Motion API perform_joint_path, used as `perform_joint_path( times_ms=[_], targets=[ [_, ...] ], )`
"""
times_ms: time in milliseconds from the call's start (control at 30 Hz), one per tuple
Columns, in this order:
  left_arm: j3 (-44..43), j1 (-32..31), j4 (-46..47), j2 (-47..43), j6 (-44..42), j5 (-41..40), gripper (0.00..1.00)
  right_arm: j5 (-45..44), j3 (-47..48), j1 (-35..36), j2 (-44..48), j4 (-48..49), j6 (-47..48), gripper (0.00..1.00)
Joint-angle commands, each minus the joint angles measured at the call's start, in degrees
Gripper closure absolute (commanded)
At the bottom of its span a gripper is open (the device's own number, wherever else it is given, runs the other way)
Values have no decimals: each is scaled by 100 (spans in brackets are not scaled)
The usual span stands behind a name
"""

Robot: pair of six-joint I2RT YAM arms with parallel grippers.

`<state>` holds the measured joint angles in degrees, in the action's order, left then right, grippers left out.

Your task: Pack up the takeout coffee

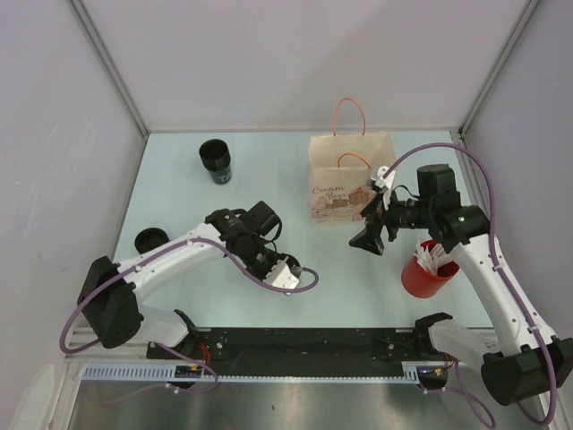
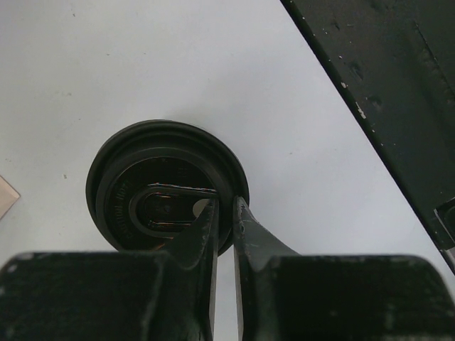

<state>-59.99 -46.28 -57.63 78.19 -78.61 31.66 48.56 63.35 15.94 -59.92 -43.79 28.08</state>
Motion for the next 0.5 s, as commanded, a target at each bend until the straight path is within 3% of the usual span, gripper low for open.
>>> perform_joint_path(
  times_ms=[0,267,467],
  targets=[
    [-163,-83,-12,29,-278,165,84,163,-33,-39,130,195,-30,0],
    [-154,-83,234,-85,-129,191,64,224,-60,-39,112,213,-39,0],
    [-294,-91,427,-190,109,218,58,312,-86,-39,-2,248,-127,0]
  ],
)
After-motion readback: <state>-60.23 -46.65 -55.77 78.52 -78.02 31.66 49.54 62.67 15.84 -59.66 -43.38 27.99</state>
